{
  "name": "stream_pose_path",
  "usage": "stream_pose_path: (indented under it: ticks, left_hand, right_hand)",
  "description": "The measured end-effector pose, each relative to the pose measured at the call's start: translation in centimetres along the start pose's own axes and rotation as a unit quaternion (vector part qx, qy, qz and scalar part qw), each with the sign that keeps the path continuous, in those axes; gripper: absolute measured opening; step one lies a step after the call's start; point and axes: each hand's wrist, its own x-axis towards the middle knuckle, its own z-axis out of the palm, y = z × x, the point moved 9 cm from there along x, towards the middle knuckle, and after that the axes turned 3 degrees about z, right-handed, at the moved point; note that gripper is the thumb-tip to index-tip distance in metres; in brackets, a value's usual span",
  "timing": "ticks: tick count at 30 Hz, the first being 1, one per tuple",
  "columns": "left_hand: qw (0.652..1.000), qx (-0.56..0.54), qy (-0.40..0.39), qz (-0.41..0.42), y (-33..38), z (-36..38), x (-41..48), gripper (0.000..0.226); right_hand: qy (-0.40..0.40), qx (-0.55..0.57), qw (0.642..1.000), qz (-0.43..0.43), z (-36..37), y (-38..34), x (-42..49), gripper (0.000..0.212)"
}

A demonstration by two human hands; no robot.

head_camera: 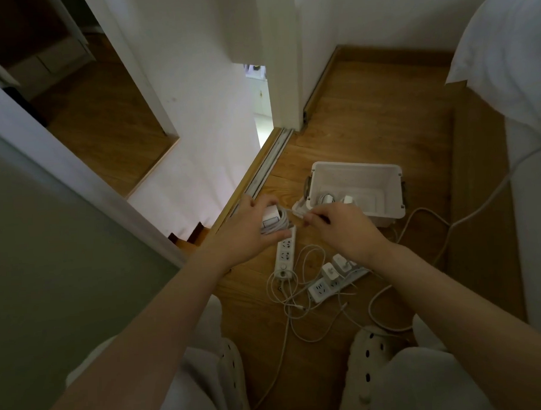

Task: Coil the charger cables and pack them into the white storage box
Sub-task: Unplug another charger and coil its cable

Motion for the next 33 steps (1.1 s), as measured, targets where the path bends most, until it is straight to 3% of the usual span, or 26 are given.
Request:
stream_pose_path:
  ticks: [3, 5, 9, 11, 15, 19, 21, 22, 23, 25, 27, 28, 30, 33]
  left_hand:
    - [0.995, -0.053, 0.076, -0.028, -0.1, -1.1, 0.2, 0.073]
    - [0.985, -0.134, 0.078, -0.074, -0.8, -1.0, 0.5, 0.074]
    - [0.924, -0.326, 0.114, -0.164, -1.4, -0.7, 1.3, 0.059]
    - [0.890, -0.419, 0.111, -0.142, -0.9, -0.4, 1.0, 0.047]
    - [0.835, -0.519, 0.131, -0.127, 0.0, -0.2, 0.4, 0.072]
    - [0.813, -0.530, 0.200, -0.139, 0.4, -0.5, 0.4, 0.046]
    - [0.769, -0.587, 0.223, -0.122, 0.2, -1.1, 0.4, 0.045]
    - [0.742, -0.622, 0.227, -0.109, 0.2, -1.4, 0.6, 0.047]
    - [0.717, -0.653, 0.225, -0.094, 0.4, -1.7, 0.7, 0.047]
    - [0.682, -0.698, 0.209, -0.056, 1.1, -2.0, 0.9, 0.042]
    - [0.682, -0.707, 0.186, -0.036, 2.1, -1.9, 0.8, 0.042]
    - [0.687, -0.704, 0.175, -0.031, 2.8, -1.7, 0.7, 0.044]
    - [0.727, -0.666, 0.166, -0.027, 4.0, -1.4, 0.5, 0.042]
    - [0.824, -0.543, 0.161, -0.002, 5.8, -1.2, -0.2, 0.022]
  right_hand:
    - [0.002, 0.056, 0.998, -0.013, 0.9, -1.0, -0.9, 0.028]
    - [-0.005, 0.067, 0.997, -0.023, 1.8, -1.7, -1.5, 0.027]
    - [0.001, 0.064, 0.996, -0.068, 2.6, -3.8, -2.7, 0.032]
    - [-0.001, 0.064, 0.995, -0.075, 2.7, -4.2, -2.9, 0.035]
    - [0.010, 0.035, 0.996, -0.082, 2.3, -4.2, -3.2, 0.041]
    - [0.028, 0.027, 0.996, -0.076, 2.0, -4.8, -3.9, 0.024]
    - [0.004, 0.127, 0.992, -0.006, 2.4, -3.7, -4.0, 0.025]
    - [-0.017, 0.242, 0.969, 0.053, 2.8, -2.7, -4.0, 0.024]
    - [-0.042, 0.375, 0.917, 0.127, 3.3, -1.5, -4.0, 0.022]
    - [-0.076, 0.579, 0.771, 0.255, 4.5, 0.2, -4.1, 0.016]
    - [-0.069, 0.693, 0.641, 0.322, 5.2, 1.0, -4.1, 0.016]
    - [-0.054, 0.725, 0.598, 0.339, 5.5, 1.3, -4.0, 0.017]
    - [-0.031, 0.743, 0.567, 0.354, 6.0, 1.8, -4.1, 0.022]
    - [-0.048, 0.735, 0.572, 0.361, 7.0, 1.4, -4.4, 0.020]
